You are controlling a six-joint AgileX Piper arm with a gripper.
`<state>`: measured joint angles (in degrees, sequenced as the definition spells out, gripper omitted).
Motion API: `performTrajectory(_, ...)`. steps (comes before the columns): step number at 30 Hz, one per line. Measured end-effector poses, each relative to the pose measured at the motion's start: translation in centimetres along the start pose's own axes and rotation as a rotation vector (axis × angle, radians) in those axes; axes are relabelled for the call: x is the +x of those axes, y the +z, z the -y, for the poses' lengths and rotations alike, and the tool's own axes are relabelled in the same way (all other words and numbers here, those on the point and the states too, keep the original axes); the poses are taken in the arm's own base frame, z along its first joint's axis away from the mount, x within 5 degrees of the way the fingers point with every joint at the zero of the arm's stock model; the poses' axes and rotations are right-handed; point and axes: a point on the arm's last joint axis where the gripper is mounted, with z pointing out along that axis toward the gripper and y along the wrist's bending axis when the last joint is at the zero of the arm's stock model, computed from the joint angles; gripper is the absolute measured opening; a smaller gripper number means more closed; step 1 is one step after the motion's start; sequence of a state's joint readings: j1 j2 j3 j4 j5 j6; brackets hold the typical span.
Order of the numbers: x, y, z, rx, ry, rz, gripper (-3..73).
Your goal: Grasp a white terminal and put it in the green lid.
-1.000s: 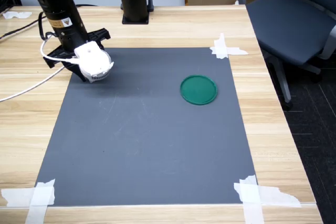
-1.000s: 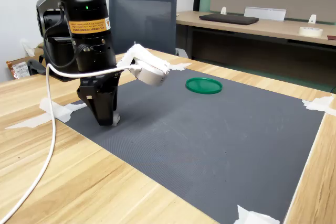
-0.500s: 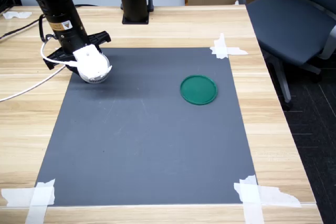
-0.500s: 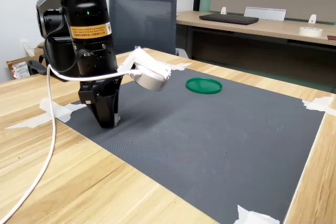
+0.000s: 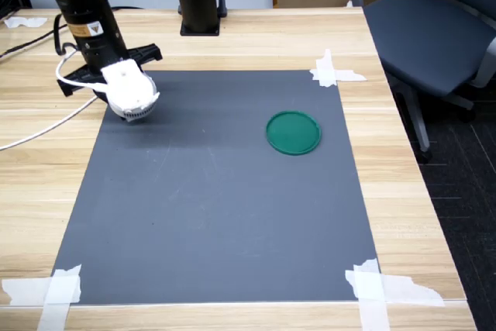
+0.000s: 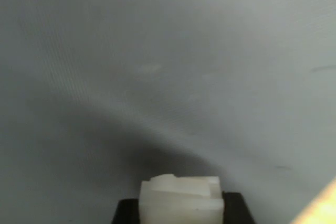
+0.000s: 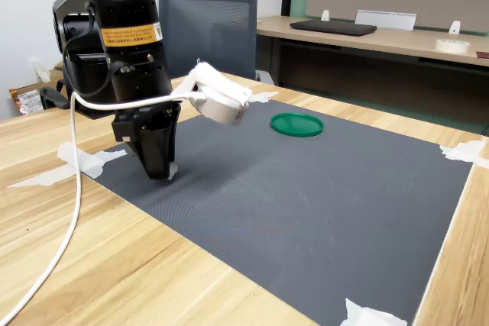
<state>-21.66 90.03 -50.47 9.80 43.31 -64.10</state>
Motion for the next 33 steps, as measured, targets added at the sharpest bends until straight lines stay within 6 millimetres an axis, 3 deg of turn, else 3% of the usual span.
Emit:
performTrajectory(4, -1.6, -1.7, -0.9, -0.006, -0.061, 0.022, 25.8)
performTrajectory(14, -7.2, -4.8, -5.9, -0.01, -0.155, 0.125, 25.8)
performTrajectory(28, -11.4, -5.3, -13.6, -0.085, -0.366, 0.19, 25.8)
performTrajectory(33, -12.3, -4.3, -15.8, -0.12, -0.427, 0.169, 25.8)
